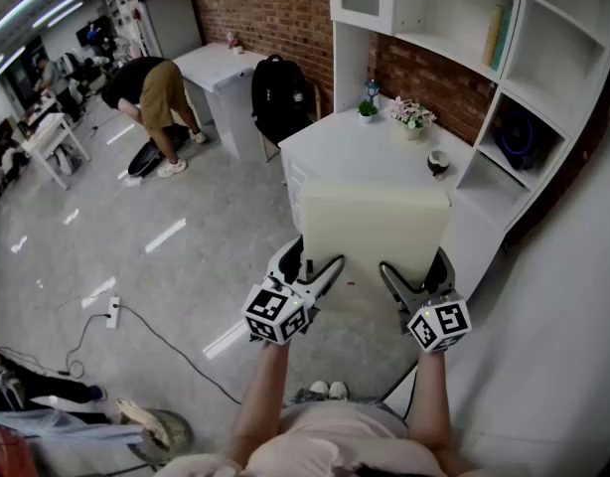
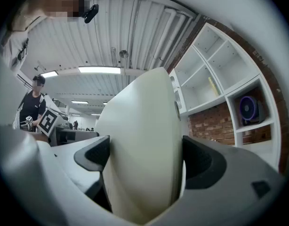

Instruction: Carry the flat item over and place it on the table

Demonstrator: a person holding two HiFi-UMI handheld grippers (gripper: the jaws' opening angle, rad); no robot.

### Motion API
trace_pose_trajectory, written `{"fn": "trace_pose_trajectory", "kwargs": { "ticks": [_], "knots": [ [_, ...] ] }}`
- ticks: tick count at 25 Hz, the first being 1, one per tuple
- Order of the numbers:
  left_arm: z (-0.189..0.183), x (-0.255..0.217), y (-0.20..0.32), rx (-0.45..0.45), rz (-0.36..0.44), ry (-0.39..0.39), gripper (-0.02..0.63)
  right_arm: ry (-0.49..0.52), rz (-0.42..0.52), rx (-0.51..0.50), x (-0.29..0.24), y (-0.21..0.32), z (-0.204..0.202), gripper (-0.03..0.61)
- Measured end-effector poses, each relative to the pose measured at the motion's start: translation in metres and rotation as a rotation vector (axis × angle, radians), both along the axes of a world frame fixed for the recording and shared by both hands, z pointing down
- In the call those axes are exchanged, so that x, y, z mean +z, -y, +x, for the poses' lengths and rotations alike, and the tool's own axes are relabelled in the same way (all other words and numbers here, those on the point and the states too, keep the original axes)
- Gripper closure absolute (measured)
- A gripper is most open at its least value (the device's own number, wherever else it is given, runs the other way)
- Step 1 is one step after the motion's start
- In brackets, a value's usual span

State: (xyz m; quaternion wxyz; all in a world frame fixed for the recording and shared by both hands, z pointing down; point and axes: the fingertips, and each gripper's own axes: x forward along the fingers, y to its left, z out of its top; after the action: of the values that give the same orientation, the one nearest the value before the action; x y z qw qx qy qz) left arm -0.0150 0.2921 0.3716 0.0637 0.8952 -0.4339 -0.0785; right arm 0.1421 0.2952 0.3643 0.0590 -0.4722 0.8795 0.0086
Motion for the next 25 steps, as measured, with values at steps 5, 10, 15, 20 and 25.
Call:
{"fn": "trace_pose_trajectory", "kwargs": {
  "ticks": [5,10,15,20,25],
  "knots": [
    [-0.004,0.002,-0.004,0.001,-0.009,-0.002,0.268,-0.006,-0.003,0.001,0.001,-0.004,-0.004,0.083],
    [-0.008,0.003,-0.002,0.001,-0.015,-0.003,0.268,-0.007,-0.005,-0.002,0.002,-0.002,-0.008,0.083],
    [-0.016,0.007,0.001,0.001,-0.022,-0.005,0.268,-0.008,-0.010,0.000,0.005,0.001,-0.015,0.083],
    [-0.020,0.009,0.003,0.012,-0.025,-0.005,0.267,0.008,-0.020,0.001,0.009,0.001,-0.020,0.081],
    [-0.022,0.016,0.009,0.030,-0.037,-0.008,0.268,0.007,-0.030,0.017,0.015,0.005,-0.022,0.081]
  ]
}}
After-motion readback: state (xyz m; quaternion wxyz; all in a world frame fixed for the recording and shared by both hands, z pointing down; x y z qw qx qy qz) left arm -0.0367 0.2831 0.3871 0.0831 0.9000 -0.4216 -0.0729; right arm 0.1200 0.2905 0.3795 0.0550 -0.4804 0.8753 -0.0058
